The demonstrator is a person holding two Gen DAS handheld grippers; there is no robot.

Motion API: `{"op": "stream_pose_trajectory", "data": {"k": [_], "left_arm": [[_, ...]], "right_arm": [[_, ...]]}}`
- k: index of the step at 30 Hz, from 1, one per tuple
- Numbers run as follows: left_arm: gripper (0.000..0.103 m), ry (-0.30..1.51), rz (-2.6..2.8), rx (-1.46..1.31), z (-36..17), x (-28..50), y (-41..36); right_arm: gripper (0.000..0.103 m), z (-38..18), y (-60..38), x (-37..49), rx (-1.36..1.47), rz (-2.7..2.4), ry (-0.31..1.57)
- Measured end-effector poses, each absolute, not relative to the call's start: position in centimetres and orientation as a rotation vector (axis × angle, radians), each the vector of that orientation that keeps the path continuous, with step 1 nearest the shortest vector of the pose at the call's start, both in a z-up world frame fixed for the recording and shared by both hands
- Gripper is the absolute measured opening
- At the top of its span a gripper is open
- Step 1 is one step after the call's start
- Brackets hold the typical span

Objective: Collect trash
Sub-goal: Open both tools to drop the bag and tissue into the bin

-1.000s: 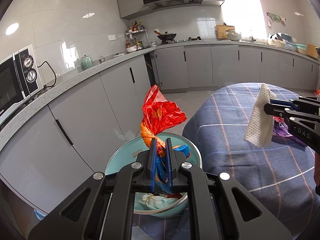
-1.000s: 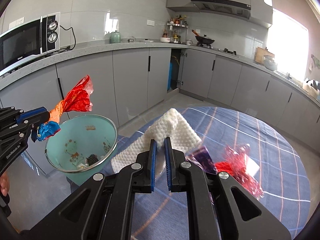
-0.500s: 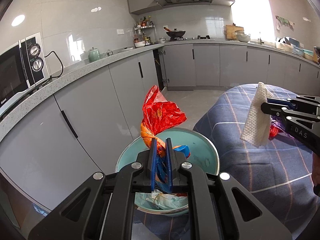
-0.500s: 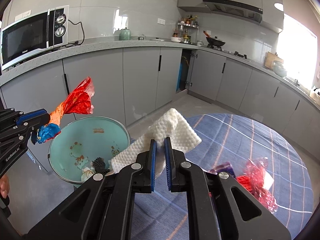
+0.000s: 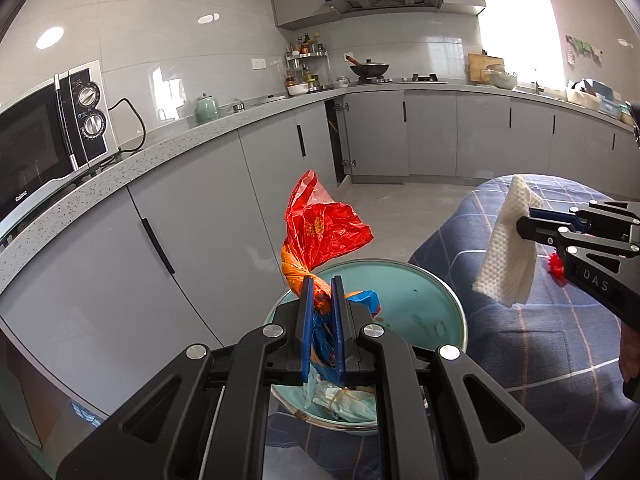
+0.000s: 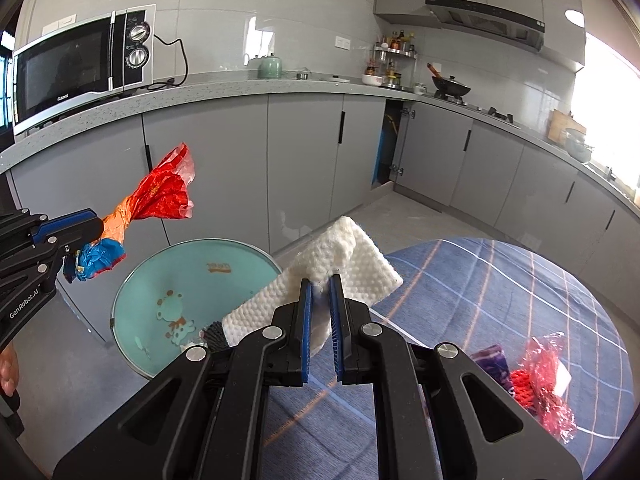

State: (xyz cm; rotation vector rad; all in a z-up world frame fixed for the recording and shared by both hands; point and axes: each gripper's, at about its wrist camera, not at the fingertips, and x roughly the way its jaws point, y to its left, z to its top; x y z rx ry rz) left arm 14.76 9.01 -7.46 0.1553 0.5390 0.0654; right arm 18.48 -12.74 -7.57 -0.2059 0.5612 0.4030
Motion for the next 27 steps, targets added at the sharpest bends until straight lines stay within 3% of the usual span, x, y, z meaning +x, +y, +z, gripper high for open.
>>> {"op": "stream_pose_trajectory", "data": {"k": [16,19,20,21,22,27], "left_arm": [[0.01,0.557,0.071,0.136,-7.6,15.3,9.9],[0.013,0.562,0.082,0.138,-7.8,15.5,10.1],[0.019,0.564,0.085,0.133,-7.8,15.5,10.2],[0.037,0.565,0.085,0.132,-7.8,15.6,10.3],[0.05,0.56,0.092,0.134,-7.8,15.6,10.3],[0.054,0.557,0.1,0.124,-7.9,15.5,10.5]], "right_arm": [[0.01,-9.0,-10.1,19.2,-0.232,0.482,0.586],[0.016,-9.5,-9.3,19.5,-0.242,0.511,0.591],[0.028,-9.6,-9.1,19.5,-0.242,0.506,0.579],[0.041,-9.6,-9.2,19.6,-0.241,0.499,0.575],[0.041,-9.7,-9.1,19.7,-0.231,0.506,0.581],[0.041,-9.8,-9.9,18.9,-0.232,0.498,0.587]]}}
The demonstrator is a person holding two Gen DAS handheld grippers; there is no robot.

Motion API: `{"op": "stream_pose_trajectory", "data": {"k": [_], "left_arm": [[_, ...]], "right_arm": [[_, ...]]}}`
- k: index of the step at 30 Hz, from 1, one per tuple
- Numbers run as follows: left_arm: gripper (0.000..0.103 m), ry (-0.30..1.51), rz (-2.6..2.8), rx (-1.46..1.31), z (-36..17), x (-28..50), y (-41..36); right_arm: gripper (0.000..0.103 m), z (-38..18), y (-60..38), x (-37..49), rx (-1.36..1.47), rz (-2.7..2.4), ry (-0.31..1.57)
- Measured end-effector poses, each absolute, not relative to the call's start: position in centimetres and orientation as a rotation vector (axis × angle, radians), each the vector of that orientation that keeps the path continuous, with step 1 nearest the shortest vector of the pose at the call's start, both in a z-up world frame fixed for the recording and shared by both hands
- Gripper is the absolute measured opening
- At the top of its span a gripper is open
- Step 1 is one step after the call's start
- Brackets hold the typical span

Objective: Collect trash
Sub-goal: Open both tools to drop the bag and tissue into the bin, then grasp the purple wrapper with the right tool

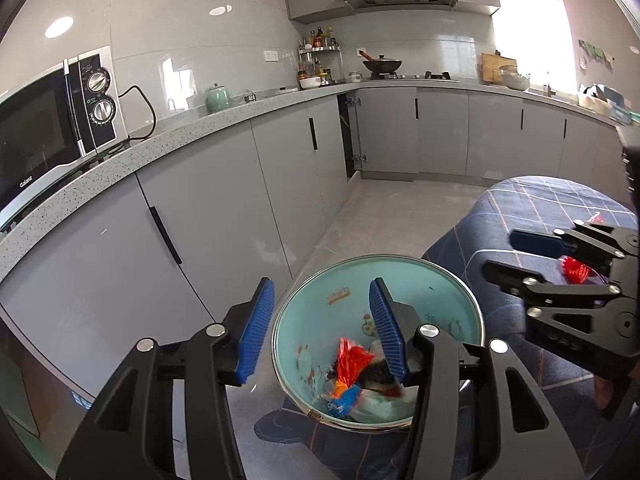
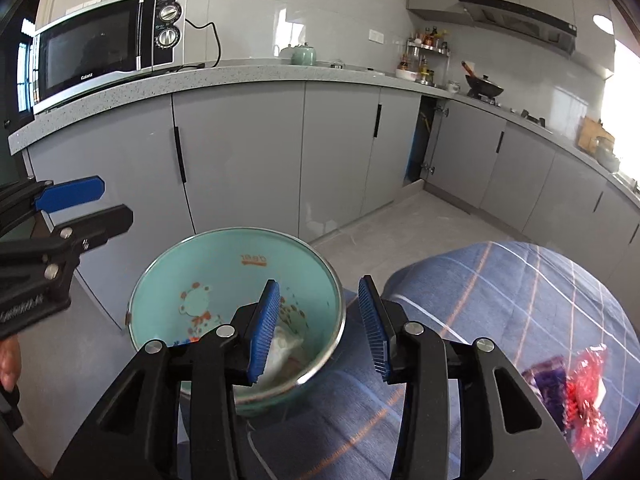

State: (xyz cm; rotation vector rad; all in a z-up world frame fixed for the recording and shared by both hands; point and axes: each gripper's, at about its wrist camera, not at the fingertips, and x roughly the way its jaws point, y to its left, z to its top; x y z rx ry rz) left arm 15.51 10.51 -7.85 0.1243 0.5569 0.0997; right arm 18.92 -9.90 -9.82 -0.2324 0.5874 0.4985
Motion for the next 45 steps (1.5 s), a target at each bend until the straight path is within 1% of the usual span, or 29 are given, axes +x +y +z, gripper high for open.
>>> {"op": "stream_pose_trajectory", "data": {"k": [1,3,6,8,10,14,16,19,24,30,31,32,33,34,36,37,41,45], "left_arm": [[0.059,0.558,0.098,0.119,-7.9,15.5,10.5],[0.064,0.557,0.096,0.117,-7.9,15.4,10.3],[0.065,0.563,0.073,0.123,-8.0,15.3,9.4],[0.066,0.563,0.059,0.145,-8.1,15.2,8.3],[0.071,0.569,0.036,0.166,-8.4,15.1,6.9],[0.074,0.571,0.002,0.201,-8.8,15.0,4.2],[0.076,0.571,-0.013,0.213,-9.1,14.8,2.9],[0.076,0.578,-0.041,0.235,-9.7,14.9,0.5],[0.077,0.584,-0.093,0.26,-10.4,14.5,-2.6],[0.079,0.569,-0.108,0.27,-10.1,14.0,-3.8],[0.08,0.568,-0.106,0.27,-10.0,14.1,-3.7],[0.08,0.568,-0.105,0.268,-10.0,14.1,-3.6],[0.08,0.568,-0.104,0.265,-9.9,14.2,-3.5],[0.08,0.569,-0.103,0.263,-9.9,14.2,-3.4],[0.08,0.567,-0.105,0.26,-9.7,14.3,-3.4],[0.08,0.566,-0.106,0.26,-9.6,14.3,-3.4],[0.08,0.564,-0.115,0.259,-9.5,14.4,-3.7],[0.08,0.562,-0.128,0.26,-9.3,14.6,-4.3]], "right_arm": [[0.042,-9.7,-10.5,18.6,-0.23,0.49,0.59],[0.045,-9.4,-12.2,17.8,-0.227,0.471,0.589],[0.053,-8.8,-15.4,16.7,-0.22,0.422,0.581],[0.055,-8.5,-18.5,15.8,-0.213,0.364,0.579],[0.056,-8.5,-21.2,15.2,-0.192,0.321,0.583],[0.057,-9.2,-27.4,13.9,-0.163,0.207,0.618],[0.057,-9.9,-29.6,13.5,-0.154,0.164,0.642],[0.057,-11.2,-32.2,13.4,-0.137,0.13,0.689],[0.057,-12.8,-33.2,13.3,-0.124,0.165,0.754],[0.057,-13.9,-32.4,14.3,-0.149,0.184,0.83],[0.056,-14.1,-32.3,14.5,-0.15,0.186,0.84],[0.048,-14.2,-32.3,14.5,-0.152,0.187,0.849],[0.038,-14.3,-32.2,14.6,-0.155,0.188,0.86],[0.034,-14.5,-32.1,14.6,-0.159,0.193,0.873],[0.021,-14.9,-31.8,14.5,-0.174,0.208,0.896],[0.02,-15.0,-31.7,14.5,-0.179,0.214,0.899],[0.005,-14.6,-31.2,13.7,-0.196,0.223,0.873],[0.004,-13.5,-31.4,12.6,-0.171,0.228,0.811]]}}
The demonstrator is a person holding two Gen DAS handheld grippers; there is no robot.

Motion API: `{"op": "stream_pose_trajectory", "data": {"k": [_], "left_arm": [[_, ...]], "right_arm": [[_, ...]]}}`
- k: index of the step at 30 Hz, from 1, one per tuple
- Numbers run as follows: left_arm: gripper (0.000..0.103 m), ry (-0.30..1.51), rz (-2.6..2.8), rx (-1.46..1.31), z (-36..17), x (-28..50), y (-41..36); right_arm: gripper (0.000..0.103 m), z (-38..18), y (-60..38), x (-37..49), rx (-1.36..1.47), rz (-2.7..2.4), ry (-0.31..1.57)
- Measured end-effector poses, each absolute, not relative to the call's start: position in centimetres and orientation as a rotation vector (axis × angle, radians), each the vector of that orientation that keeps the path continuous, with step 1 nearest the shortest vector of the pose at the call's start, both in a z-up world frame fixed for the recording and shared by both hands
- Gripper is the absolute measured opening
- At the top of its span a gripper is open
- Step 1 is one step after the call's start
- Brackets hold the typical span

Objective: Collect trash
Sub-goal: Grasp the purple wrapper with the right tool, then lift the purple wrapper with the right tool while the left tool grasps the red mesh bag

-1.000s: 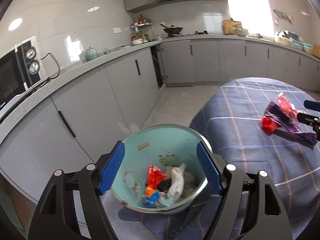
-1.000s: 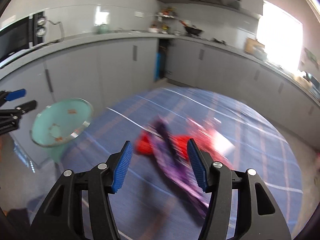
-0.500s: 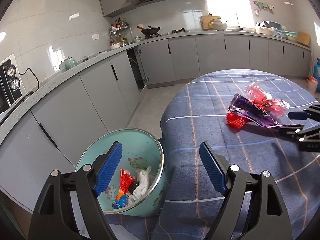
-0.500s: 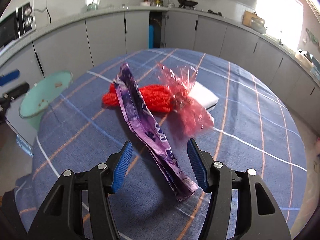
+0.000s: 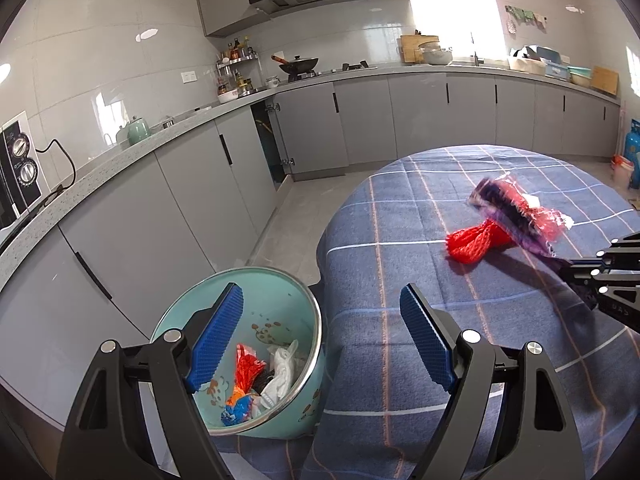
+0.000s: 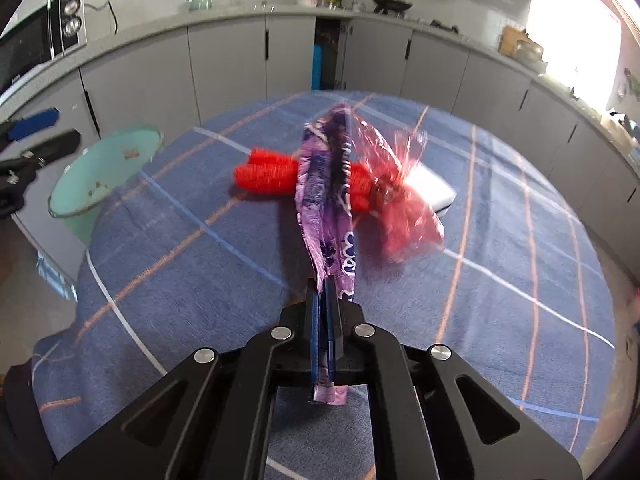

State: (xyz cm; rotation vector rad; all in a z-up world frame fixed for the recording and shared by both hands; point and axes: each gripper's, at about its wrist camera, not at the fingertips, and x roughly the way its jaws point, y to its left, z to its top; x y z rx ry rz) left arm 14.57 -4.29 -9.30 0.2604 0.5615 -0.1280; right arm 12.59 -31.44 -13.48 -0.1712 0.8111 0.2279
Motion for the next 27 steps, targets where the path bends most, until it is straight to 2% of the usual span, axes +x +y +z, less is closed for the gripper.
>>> {"op": "stream_pose_trajectory", "data": {"k": [9,18,27], "left_arm": [[0.08,0.55,-0.175,0.279,-9.1,15.3,-7.2],[0.08,0.577,-0.248,0.322,-10.4,17.9,-12.3],[0.08,0.629,-0.314,0.389,-11.9,21.1,-17.1]], "right_arm": [[0.004,-9.1,-34.2,9.6,-0.112,0.136,0.641],[0.004,-10.9,-40.0,10.2,-0.061,-0.045,0.693],[0.004,-12.2,-41.7,11.5,-0.016,-0.074,0.736]]}}
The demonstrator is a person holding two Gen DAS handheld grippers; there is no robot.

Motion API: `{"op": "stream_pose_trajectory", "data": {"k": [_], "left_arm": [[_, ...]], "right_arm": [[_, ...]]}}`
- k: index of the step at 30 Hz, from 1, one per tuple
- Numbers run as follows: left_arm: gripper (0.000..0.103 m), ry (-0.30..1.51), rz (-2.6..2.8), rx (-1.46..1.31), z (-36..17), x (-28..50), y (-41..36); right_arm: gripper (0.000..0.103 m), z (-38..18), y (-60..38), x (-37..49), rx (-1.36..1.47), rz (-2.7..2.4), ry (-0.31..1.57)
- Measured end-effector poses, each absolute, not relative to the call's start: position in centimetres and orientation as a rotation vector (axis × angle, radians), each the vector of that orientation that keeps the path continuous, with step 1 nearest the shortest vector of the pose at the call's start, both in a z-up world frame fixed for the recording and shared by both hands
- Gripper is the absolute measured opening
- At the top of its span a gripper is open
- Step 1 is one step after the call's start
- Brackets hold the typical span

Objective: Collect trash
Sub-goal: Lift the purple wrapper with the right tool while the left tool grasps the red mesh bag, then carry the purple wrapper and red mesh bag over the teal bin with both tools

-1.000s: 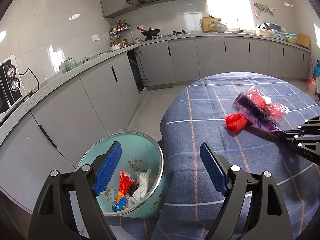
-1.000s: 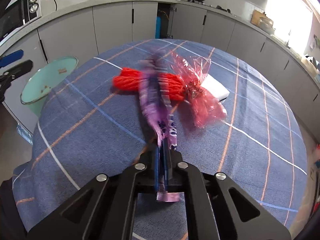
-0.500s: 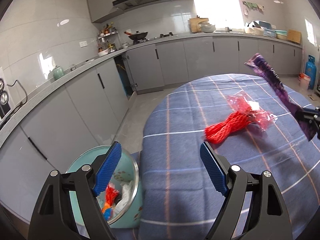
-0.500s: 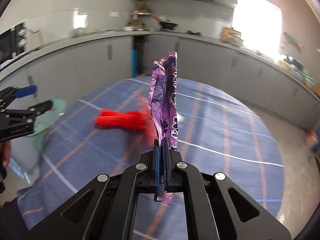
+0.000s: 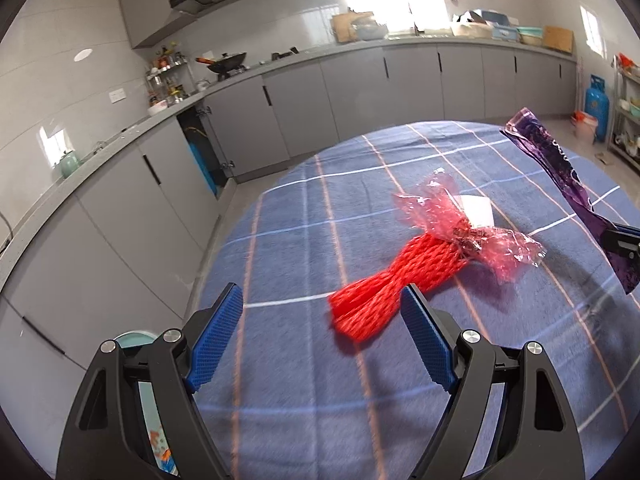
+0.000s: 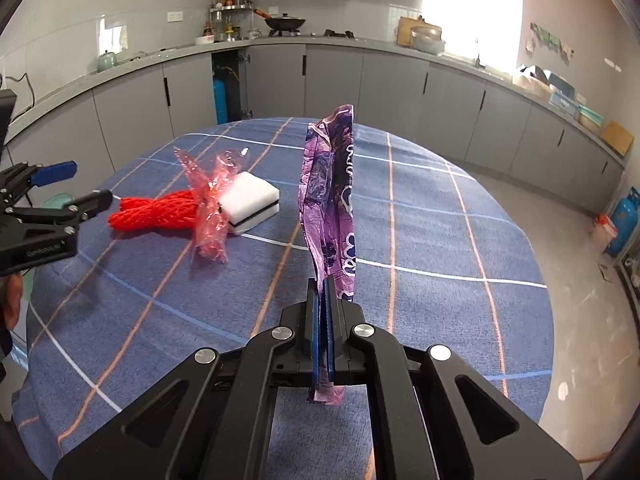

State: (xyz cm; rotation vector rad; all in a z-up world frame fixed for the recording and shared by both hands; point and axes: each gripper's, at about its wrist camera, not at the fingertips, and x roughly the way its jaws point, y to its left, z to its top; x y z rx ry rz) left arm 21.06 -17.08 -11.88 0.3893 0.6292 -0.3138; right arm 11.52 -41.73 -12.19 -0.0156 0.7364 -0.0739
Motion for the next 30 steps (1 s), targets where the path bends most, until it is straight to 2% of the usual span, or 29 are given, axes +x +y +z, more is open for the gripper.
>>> {"op": "stream_pose_trajectory", "data": {"k": [12,14,15,16,19,22,30], "left_arm": [[0.078,0.742,-0.379,0.434,-14.5,23.2,-19.4],[0.071,0.755,-0.392,0.436,-14.7,23.3,-19.7],[0.06,0.761,-0.404,0.435,-14.7,23.3,-19.7],[0.043,0.777,-0.426,0.442,-15.0,23.3,-19.8],[0.027,0.789,-0.442,0.463,-15.4,23.2,-19.9],[0.018,0.787,-0.449,0.449,-14.8,22.7,-19.1],[0.017,0.724,-0.405,0.413,-12.4,20.1,-15.2]], "right_arm": [[0.004,-12.6,-41.6,12.4,0.012,-0.05,0.752],[0.004,-12.7,-41.6,12.4,0.01,-0.051,0.754],[0.004,-12.8,-41.5,12.4,0.009,-0.052,0.76],[0.004,-12.8,-41.6,12.5,0.01,-0.051,0.766],[0.004,-12.8,-41.4,12.7,0.015,-0.05,0.771],[0.004,-12.5,-41.2,12.6,0.015,-0.047,0.764],[0.004,-11.9,-40.4,11.7,0.024,-0.03,0.728]]}}
